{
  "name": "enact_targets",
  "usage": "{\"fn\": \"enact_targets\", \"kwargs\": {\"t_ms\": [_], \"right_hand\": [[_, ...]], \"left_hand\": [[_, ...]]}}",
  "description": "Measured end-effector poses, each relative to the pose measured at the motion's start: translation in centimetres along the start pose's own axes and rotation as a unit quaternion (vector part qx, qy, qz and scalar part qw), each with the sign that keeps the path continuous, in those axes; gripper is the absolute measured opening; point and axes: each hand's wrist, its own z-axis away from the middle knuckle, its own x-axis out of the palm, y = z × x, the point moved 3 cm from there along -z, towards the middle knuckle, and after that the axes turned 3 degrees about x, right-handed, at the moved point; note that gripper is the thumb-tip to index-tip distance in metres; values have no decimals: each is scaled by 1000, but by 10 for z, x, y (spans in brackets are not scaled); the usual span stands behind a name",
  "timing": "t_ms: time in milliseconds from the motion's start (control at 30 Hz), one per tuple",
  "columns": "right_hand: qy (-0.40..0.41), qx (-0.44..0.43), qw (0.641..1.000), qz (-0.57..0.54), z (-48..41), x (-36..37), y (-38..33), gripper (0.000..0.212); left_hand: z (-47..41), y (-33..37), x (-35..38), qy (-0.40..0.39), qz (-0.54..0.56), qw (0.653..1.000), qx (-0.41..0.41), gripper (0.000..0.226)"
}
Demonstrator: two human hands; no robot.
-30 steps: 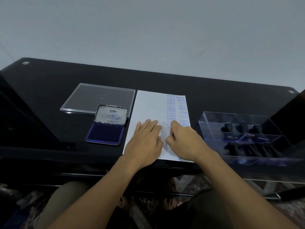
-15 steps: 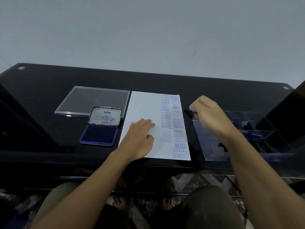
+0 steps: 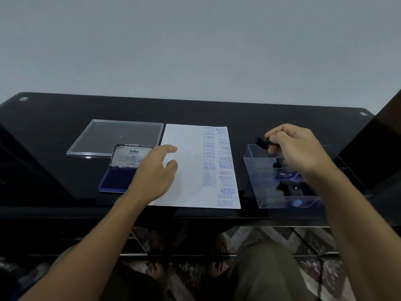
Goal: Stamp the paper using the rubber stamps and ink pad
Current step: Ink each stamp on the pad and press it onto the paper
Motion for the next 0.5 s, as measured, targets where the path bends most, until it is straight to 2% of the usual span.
{"fn": "enact_targets", "kwargs": {"t_ms": [133,233,333,500], "right_hand": [[-11,19,1000,-10,4,-8,9,29],[-35,20,999,25,9,-17,16,25],[-82,19,989,120,18,-23,26,9],[-82,-16,963,255,27,-20,50,8]], "left_hand": [[4,7,1,-9,-20,1000,5,35],[7,17,6,-22,-23,999,16,36],[10,33,17,-44,-30,998,38,37],[22,63,51,-74,-7,993,94,35]]}}
